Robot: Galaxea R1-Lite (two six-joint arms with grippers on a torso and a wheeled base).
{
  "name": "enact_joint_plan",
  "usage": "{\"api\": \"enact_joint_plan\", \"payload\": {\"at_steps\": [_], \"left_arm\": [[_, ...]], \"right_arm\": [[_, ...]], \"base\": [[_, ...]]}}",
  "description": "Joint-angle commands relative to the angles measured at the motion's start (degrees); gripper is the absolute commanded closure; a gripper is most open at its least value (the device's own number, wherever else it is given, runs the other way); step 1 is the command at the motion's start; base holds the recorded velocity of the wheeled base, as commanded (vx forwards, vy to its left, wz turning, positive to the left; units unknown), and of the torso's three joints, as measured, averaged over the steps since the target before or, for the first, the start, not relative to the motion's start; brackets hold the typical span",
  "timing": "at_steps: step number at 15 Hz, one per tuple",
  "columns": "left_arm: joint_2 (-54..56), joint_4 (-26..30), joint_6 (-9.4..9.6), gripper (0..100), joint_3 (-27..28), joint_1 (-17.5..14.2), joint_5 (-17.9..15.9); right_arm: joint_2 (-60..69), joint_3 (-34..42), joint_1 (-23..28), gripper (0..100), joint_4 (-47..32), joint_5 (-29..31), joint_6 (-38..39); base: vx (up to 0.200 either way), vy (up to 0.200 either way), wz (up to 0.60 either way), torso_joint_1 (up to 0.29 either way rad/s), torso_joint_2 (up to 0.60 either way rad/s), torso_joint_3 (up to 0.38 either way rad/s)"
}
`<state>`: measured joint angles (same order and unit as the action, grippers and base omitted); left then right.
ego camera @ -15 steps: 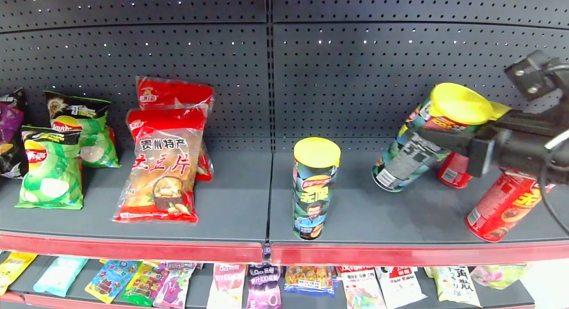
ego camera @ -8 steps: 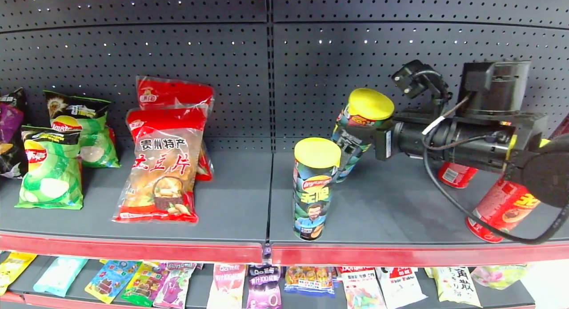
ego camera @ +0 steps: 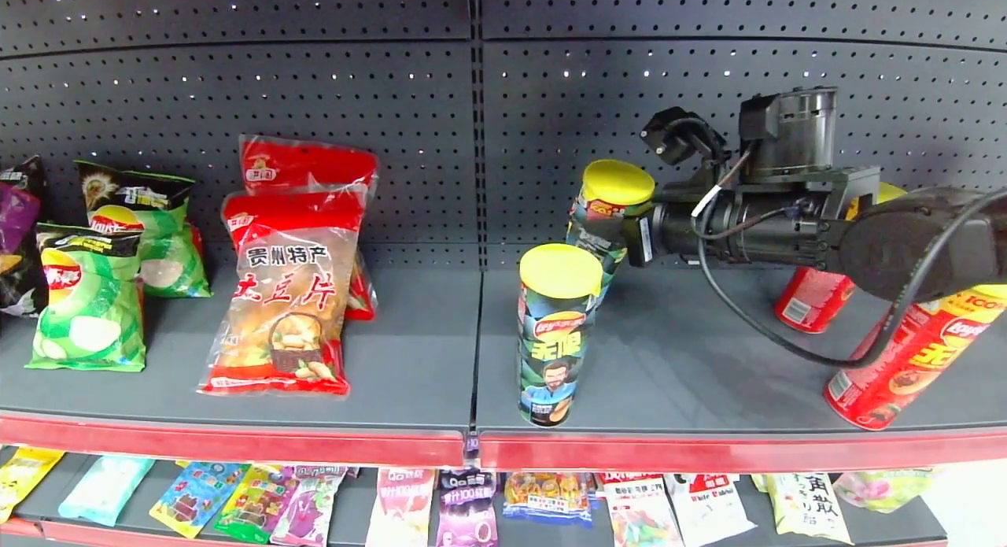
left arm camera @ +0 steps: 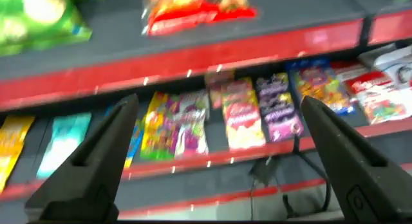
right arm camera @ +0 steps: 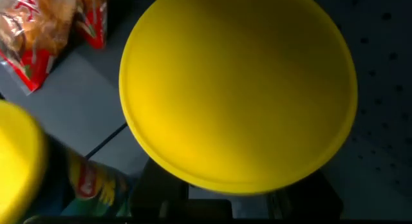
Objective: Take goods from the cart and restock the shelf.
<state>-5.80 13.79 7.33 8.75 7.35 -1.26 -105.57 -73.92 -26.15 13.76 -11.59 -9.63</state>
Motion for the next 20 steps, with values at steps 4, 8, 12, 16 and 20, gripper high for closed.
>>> {"api": "enact_joint_plan", "payload": {"at_steps": [4,8,12,16,20], "left_arm": [[-0.09,-0.08,-0.56,0,-0.84,0.03,0.20],[-0.09,-0.08,-0.56,0,-0.84,0.03,0.29],[-0.09,-0.08,-0.56,0,-0.84,-0.06,0.29],[-0.09,-0.08,-0.65,0,-0.84,-0.06,0.29],[-0.09,-0.08,-0.65,0,-0.84,0.03,0.29]], "right_arm": [[-3.85,-1.66,-0.66,100,0.21,-0.10,-0.04],[-5.70,-3.86,-0.66,100,0.12,-0.10,-0.04],[-6.67,-4.65,-1.45,100,0.12,-0.18,-0.04],[-7.63,-5.00,-1.80,100,0.21,-0.10,-0.04],[-7.98,-5.00,-1.89,100,0.21,-0.01,-0.04]], "base": [[0.000,0.000,0.00,0.000,0.00,0.000],[0.000,0.000,0.00,0.000,0.00,0.000],[0.000,0.000,0.00,0.000,0.00,0.000],[0.000,0.000,0.00,0.000,0.00,0.000],[0.000,0.000,0.00,0.000,0.00,0.000]]}}
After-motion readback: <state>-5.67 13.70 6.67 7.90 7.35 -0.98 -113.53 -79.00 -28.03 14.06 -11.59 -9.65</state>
